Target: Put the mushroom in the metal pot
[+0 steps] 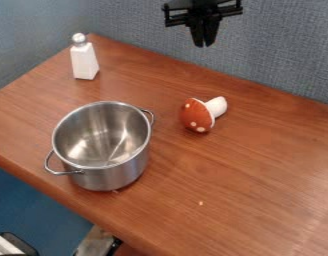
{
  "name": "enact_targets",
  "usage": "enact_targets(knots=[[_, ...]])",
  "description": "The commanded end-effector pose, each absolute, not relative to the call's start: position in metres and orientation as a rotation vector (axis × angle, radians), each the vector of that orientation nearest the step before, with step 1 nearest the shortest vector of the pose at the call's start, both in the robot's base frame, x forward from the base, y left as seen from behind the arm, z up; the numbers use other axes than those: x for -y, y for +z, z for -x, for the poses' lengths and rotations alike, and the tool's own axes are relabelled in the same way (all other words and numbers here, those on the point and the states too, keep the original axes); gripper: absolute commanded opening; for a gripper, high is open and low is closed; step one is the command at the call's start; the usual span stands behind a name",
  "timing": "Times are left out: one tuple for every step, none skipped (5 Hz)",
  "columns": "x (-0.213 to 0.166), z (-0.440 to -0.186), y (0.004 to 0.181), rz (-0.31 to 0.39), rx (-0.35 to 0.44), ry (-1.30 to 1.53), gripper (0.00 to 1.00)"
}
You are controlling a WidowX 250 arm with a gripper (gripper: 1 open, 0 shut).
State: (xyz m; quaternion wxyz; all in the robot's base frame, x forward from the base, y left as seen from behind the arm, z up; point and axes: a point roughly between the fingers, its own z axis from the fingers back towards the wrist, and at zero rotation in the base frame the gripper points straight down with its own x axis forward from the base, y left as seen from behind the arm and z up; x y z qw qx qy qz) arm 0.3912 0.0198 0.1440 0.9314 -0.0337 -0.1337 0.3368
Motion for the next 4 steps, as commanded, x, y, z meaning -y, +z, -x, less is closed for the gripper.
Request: enact_targets(knots=[[-0.004, -0.385, 0.165, 0.1, 0.291, 0.631, 1.0], [0.005, -0.385, 0.161, 0.109, 0.249, 0.592, 1.0], [0.001, -0.377, 0.139, 0.067, 0.221, 0.592, 1.0], [-0.003, -0.362, 0.111, 0.007, 0.189, 0.568, 1.0]])
